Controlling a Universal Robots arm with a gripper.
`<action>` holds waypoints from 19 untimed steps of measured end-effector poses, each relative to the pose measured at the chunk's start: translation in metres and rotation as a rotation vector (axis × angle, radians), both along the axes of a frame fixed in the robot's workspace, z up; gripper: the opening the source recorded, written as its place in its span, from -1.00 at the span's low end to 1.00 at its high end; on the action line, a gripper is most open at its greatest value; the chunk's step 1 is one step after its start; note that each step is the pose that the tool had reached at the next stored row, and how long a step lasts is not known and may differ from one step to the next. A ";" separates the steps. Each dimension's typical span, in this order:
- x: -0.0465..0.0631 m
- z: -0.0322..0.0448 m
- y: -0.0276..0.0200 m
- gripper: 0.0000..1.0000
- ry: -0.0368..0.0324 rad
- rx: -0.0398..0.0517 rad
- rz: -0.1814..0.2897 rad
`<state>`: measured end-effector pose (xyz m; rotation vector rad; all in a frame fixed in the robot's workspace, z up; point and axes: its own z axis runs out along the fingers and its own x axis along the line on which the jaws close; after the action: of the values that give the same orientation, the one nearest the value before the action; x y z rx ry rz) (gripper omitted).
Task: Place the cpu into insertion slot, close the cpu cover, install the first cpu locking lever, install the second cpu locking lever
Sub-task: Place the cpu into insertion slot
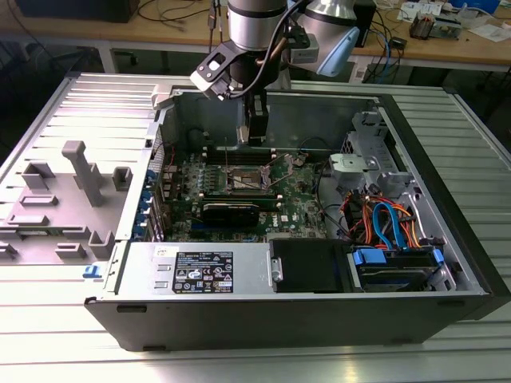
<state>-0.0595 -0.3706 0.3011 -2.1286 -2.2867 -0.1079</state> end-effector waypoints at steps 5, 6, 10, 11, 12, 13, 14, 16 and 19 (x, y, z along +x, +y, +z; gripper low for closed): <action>0.000 -0.0013 0.0000 0.08 0.0000 0.0002 0.000; 0.000 -0.0022 0.0000 0.08 -0.0001 0.0001 0.000; 0.000 -0.0032 0.0000 0.08 0.0000 0.0001 0.000; 0.000 -0.0034 0.0000 0.08 0.0000 0.0001 0.000; 0.000 -0.0036 0.0000 0.08 0.0002 0.0000 0.000; 0.000 -0.0037 0.0000 0.08 0.0003 0.0001 0.000; 0.000 -0.0039 0.0000 0.08 0.0003 0.0000 0.000; 0.000 -0.0041 0.0000 0.08 0.0004 0.0001 0.000; 0.000 -0.0047 0.0000 0.08 0.0007 0.0001 0.000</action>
<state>-0.0595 -0.3706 0.2965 -2.1284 -2.2862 -0.1072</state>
